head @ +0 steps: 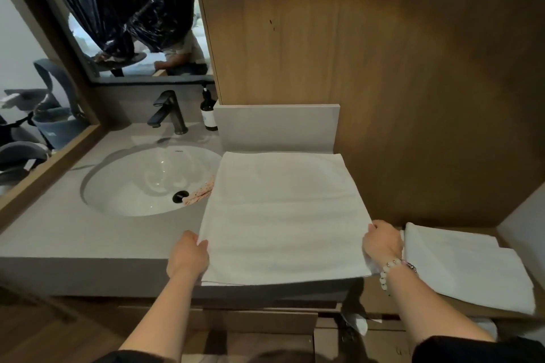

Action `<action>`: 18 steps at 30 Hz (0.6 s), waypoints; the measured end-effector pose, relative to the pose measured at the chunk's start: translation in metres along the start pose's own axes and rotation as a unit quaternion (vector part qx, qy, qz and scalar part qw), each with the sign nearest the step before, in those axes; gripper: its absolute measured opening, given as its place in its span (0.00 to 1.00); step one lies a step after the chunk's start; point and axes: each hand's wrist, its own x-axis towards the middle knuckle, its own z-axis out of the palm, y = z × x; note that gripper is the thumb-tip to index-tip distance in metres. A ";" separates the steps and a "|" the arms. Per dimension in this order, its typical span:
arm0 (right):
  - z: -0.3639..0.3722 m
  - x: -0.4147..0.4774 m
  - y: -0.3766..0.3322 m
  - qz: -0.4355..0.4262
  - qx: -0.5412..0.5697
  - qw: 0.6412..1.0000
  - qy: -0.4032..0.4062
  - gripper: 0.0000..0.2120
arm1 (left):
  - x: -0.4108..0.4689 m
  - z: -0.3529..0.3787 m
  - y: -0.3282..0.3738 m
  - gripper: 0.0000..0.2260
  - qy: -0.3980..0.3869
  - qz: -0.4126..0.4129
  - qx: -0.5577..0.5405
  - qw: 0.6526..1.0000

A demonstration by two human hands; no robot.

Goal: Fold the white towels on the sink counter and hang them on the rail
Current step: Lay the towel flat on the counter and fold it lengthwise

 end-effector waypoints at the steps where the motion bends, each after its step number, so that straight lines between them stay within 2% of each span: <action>1: -0.001 -0.002 0.001 0.004 0.008 1.000 0.001 0.13 | -0.001 0.000 -0.001 0.11 -0.001 0.000 -0.009 1.000; 4: 0.000 -0.009 0.012 0.027 0.051 0.998 -0.010 0.16 | -0.005 -0.002 -0.010 0.17 -0.020 -0.023 -0.053 0.998; 6: -0.001 -0.018 0.024 0.071 0.089 0.993 -0.039 0.22 | -0.008 -0.001 -0.020 0.21 -0.036 -0.054 -0.094 0.993; 9: 0.002 -0.037 0.044 0.107 0.119 0.984 -0.074 0.28 | -0.007 0.007 -0.039 0.22 -0.054 -0.090 -0.168 0.980; 11: 0.004 -0.048 0.052 0.108 0.170 0.976 -0.078 0.27 | -0.007 0.014 -0.050 0.20 -0.050 -0.105 -0.200 0.973; 13: 0.005 -0.055 0.058 0.090 0.189 0.975 -0.079 0.26 | -0.019 0.013 -0.050 0.13 -0.035 -0.095 -0.222 0.970; 14: 0.005 -0.058 0.059 0.081 0.193 0.975 -0.074 0.25 | -0.025 0.010 -0.048 0.14 -0.027 -0.087 -0.232 0.968; 16: 0.003 -0.064 0.058 0.067 0.198 0.976 -0.058 0.21 | -0.030 0.008 -0.048 0.15 -0.019 -0.076 -0.250 0.965; 18: 0.001 -0.068 0.056 0.048 0.196 0.979 -0.041 0.14 | -0.033 0.007 -0.051 0.11 -0.035 -0.072 -0.262 0.962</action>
